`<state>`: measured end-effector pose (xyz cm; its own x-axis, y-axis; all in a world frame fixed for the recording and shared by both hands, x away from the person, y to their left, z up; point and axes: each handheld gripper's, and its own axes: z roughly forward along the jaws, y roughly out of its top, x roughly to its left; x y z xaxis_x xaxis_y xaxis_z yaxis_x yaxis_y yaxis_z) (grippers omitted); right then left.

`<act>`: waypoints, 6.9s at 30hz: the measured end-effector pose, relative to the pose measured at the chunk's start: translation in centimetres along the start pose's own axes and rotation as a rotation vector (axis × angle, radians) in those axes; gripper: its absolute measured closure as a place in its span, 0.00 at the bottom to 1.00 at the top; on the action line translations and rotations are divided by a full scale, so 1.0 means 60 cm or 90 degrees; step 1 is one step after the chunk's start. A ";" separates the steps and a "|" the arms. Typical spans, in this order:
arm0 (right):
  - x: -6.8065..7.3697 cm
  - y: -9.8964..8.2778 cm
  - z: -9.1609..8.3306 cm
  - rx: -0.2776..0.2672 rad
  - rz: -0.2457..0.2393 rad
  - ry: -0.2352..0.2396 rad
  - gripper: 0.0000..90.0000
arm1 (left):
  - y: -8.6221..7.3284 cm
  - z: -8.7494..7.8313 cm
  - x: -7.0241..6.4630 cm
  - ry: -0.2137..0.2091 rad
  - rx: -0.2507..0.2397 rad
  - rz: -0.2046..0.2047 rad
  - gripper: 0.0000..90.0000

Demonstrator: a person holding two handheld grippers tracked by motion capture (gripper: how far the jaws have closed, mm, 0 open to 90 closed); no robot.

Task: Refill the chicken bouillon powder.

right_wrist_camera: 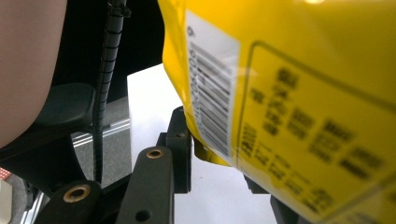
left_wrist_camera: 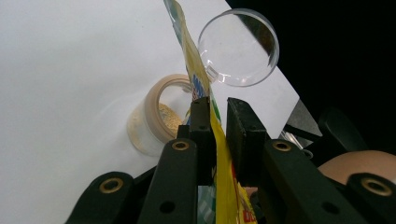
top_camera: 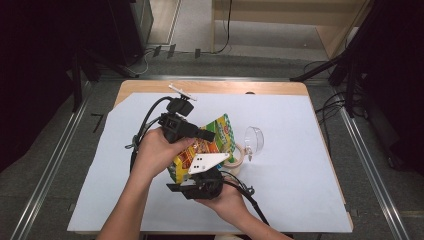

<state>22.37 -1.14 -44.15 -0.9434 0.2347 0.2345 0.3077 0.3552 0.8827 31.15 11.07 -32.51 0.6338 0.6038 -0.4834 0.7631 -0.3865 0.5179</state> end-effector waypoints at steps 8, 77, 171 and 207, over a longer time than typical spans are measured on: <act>0.002 0.003 -0.001 0.001 -0.003 0.000 0.77 | -0.001 -0.005 0.004 0.011 -0.009 0.001 0.90; -0.005 0.005 -0.007 -0.014 0.037 0.010 0.76 | -0.003 -0.006 -0.017 0.050 -0.034 0.032 0.85; -0.008 0.012 -0.010 -0.013 0.025 0.006 0.77 | -0.003 -0.010 -0.011 0.062 -0.060 0.041 0.85; -0.004 0.013 -0.009 -0.013 0.036 0.018 0.77 | -0.004 -0.010 -0.011 0.070 -0.059 0.044 0.86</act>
<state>22.74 -1.41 -43.31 -0.9277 0.2277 0.2959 0.3586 0.3227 0.8759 30.44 11.20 -31.89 0.6633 0.6523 -0.3668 0.6999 -0.3672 0.6127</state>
